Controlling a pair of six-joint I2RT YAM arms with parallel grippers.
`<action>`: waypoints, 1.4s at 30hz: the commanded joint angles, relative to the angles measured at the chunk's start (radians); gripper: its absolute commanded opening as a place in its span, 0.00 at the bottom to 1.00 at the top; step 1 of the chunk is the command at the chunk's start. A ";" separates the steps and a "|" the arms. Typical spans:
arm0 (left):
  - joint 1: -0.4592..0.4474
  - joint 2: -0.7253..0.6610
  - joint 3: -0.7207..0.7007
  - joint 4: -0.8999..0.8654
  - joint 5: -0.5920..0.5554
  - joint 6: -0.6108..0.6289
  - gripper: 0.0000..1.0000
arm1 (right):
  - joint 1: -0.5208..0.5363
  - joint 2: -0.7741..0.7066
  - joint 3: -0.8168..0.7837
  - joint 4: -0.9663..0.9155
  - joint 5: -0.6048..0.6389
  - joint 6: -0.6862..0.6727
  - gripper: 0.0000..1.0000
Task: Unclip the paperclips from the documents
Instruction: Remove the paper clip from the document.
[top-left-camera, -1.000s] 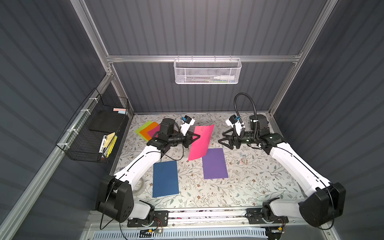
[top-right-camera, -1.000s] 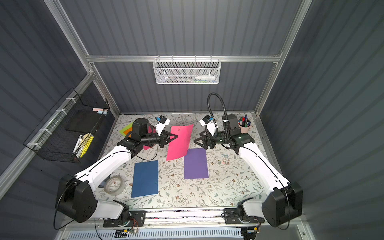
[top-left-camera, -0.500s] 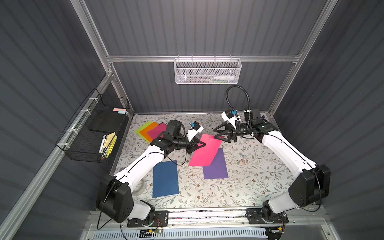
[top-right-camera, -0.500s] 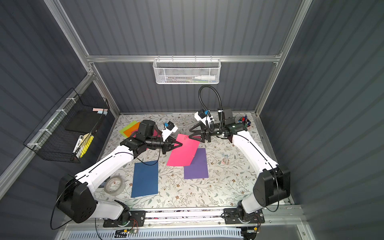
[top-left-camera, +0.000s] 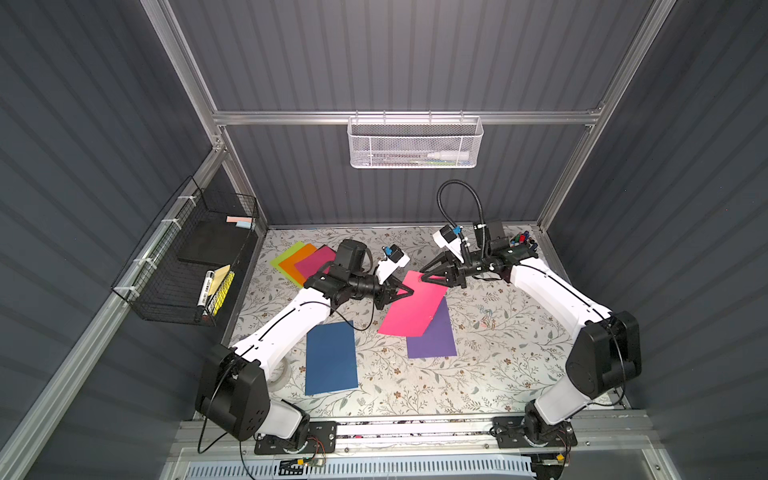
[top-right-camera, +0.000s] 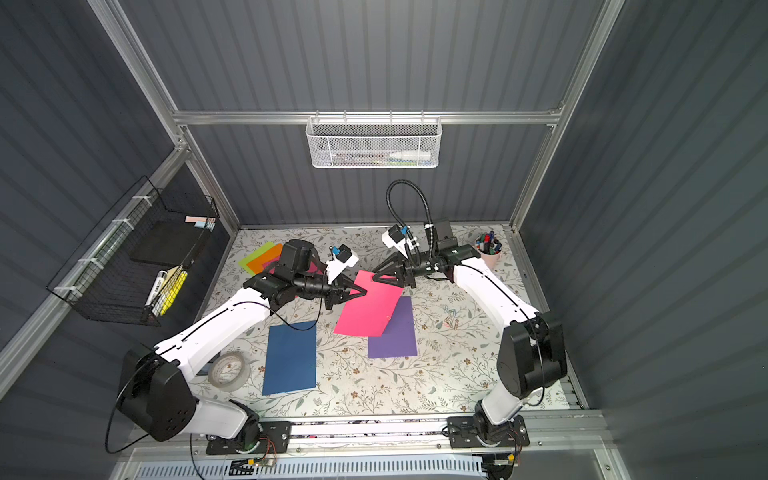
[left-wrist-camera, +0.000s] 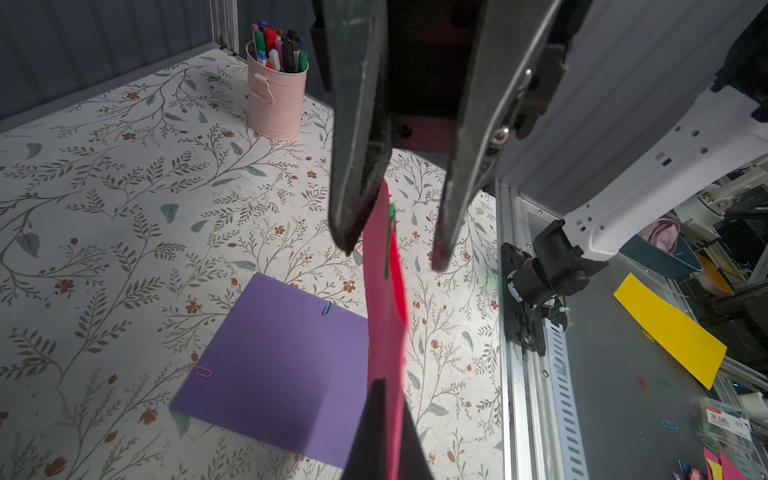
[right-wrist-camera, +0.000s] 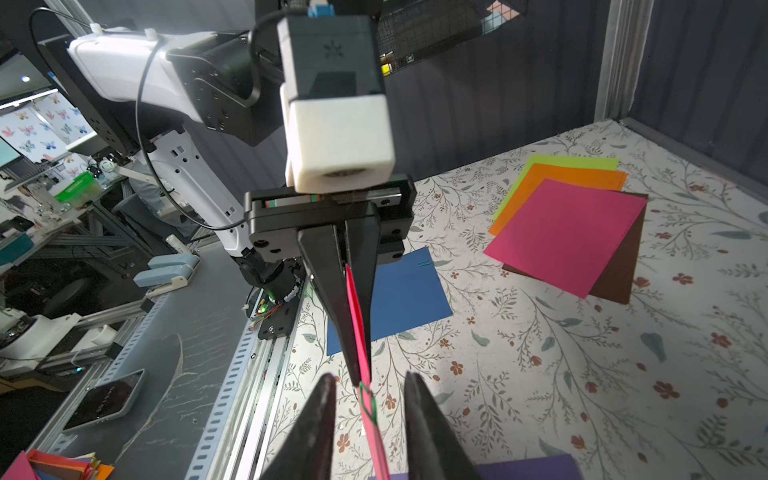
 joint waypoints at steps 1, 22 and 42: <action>-0.007 0.002 0.027 -0.020 0.029 0.024 0.00 | 0.002 -0.002 0.031 -0.055 -0.035 -0.045 0.24; -0.015 0.024 0.020 -0.032 0.010 0.022 0.00 | -0.026 -0.012 0.040 -0.073 -0.065 -0.055 0.06; -0.038 0.052 0.017 -0.038 -0.038 0.018 0.00 | -0.058 -0.012 0.046 -0.051 -0.099 -0.032 0.07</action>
